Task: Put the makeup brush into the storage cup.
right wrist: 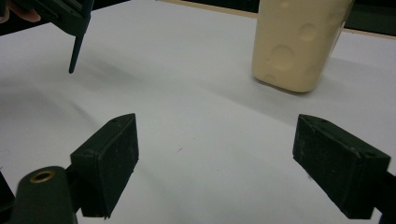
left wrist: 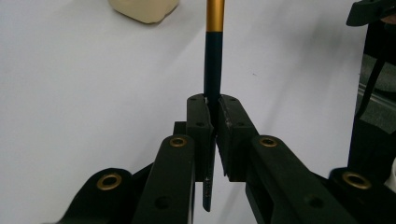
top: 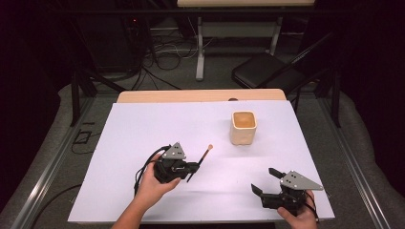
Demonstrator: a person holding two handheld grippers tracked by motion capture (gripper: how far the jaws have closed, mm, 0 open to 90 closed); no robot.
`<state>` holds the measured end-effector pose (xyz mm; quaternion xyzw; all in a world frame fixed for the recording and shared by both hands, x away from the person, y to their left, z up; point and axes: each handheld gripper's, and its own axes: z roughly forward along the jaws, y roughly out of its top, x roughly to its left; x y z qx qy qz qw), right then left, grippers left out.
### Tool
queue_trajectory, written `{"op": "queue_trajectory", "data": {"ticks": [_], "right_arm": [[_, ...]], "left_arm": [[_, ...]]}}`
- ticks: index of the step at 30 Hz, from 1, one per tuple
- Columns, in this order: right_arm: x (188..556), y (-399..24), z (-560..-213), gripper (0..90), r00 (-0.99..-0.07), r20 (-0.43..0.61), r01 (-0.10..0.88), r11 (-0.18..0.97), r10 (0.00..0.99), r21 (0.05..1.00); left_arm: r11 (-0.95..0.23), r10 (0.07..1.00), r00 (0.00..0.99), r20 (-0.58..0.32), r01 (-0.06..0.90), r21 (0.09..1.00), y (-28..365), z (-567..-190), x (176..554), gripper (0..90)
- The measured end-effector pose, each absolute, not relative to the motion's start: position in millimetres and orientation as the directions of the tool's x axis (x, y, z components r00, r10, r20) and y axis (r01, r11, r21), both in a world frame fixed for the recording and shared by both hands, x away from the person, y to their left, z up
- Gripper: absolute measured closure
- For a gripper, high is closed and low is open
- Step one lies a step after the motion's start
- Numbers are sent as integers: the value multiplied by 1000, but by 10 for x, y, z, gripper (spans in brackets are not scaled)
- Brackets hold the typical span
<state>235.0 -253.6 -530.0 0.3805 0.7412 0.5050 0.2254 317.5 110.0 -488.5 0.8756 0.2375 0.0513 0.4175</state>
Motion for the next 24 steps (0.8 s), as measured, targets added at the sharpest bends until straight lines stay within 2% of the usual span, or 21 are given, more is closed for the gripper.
{"op": "queue_trajectory", "data": {"ticks": [24], "right_arm": [[2393,-2516,-5294,145,-588,117,392,155,800,907]], "left_arm": [[-470,481,865,-145,394,790,1164,-4963,3131,835]]}}
